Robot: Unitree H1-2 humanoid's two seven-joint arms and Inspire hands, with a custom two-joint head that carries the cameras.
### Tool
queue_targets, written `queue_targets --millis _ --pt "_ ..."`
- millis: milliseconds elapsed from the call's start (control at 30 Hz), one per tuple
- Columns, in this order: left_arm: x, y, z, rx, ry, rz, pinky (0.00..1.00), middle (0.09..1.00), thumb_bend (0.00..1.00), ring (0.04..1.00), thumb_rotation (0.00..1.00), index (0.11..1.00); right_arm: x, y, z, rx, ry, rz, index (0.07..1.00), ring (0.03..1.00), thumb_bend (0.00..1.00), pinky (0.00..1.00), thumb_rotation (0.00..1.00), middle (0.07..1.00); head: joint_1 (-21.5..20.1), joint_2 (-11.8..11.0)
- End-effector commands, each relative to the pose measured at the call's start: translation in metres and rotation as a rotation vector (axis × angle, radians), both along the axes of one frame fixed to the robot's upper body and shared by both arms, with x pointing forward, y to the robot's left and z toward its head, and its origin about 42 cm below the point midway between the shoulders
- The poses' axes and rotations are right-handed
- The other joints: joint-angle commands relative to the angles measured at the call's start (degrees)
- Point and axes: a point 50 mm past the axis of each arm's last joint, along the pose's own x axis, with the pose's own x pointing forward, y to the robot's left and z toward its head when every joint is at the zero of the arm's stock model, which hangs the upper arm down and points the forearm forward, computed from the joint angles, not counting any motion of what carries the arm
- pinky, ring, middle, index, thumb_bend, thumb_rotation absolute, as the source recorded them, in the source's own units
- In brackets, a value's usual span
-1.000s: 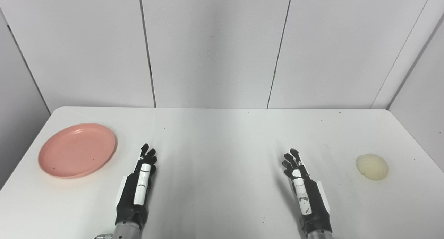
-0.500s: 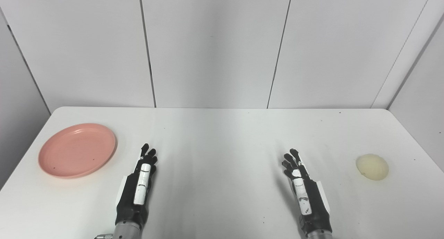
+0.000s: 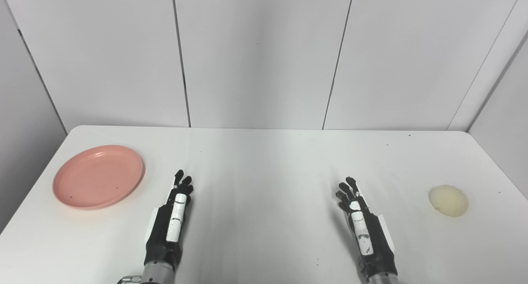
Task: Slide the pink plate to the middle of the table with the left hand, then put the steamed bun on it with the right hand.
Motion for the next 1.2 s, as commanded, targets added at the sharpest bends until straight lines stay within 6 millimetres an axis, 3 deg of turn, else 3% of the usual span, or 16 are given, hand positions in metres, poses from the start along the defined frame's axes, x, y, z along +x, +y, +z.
queue_targets --millis 0,433,1167 --pt "0.006 -0.020 0.006 -0.008 -0.027 -0.037 1.00 0.973 0.70 0.983 0.98 1.000 -0.006 -0.013 -0.013 -0.005 0.003 -0.003 0.970 0.923 0.77 0.95 1.00 0.938 1.3 -0.4" --pt "0.008 -0.048 -0.006 0.006 -0.039 -0.055 1.00 0.993 0.61 1.000 1.00 1.000 -0.003 -0.042 -0.025 -0.003 0.009 0.013 0.997 0.951 0.75 0.99 1.00 0.965 9.9 -4.3" --pt "0.010 -0.051 -0.013 0.029 -0.036 -0.043 1.00 0.992 0.65 0.983 1.00 1.000 -0.004 -0.045 -0.027 0.005 0.022 0.015 0.992 0.946 0.73 1.00 1.00 0.961 9.5 -5.7"
